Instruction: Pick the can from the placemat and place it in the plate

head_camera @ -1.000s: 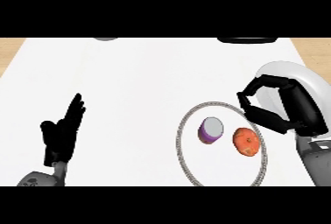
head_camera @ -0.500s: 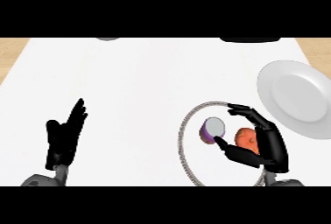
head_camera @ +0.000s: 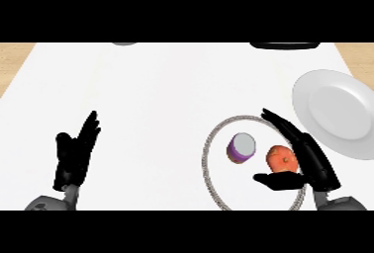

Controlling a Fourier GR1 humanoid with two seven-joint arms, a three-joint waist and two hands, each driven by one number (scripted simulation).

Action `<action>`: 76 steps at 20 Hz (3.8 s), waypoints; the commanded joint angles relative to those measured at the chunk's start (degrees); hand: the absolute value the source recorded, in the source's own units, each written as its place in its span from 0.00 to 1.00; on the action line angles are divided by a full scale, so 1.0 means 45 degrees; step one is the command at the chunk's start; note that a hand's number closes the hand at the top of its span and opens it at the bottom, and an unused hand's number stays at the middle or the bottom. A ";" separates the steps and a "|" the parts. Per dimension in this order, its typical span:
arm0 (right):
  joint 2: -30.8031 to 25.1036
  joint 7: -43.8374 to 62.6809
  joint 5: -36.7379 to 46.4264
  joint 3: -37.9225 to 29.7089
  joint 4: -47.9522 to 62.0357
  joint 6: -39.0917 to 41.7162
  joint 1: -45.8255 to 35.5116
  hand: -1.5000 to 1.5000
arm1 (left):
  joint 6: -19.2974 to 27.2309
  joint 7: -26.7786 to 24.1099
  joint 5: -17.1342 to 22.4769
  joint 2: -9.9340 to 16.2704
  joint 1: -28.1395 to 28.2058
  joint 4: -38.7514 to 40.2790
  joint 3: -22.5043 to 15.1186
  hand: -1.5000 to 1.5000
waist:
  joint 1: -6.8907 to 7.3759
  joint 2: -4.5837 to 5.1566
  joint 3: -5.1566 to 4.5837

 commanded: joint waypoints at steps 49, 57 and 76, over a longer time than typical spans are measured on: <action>0.3023 0.3689 0.6120 -0.0124 0.3155 0.6428 -0.3445 1.00 | -0.2367 0.1441 -0.3126 -0.2313 0.0449 -0.1164 0.2657 0.50 | 0.0049 0.0015 0.0017; 0.2491 0.3817 0.7313 -0.0993 0.2209 0.4307 -0.3063 1.00 | -0.2613 0.0366 -0.3048 -0.2644 0.0907 -0.0360 0.2861 0.50 | -0.0019 0.0000 0.0014; 0.0747 0.3820 0.7183 -0.5553 0.1320 0.0437 -0.4285 1.00 | -0.2457 0.0805 -0.3490 -0.2829 0.0297 -0.0494 0.3060 0.50 | -0.0056 -0.0006 0.0013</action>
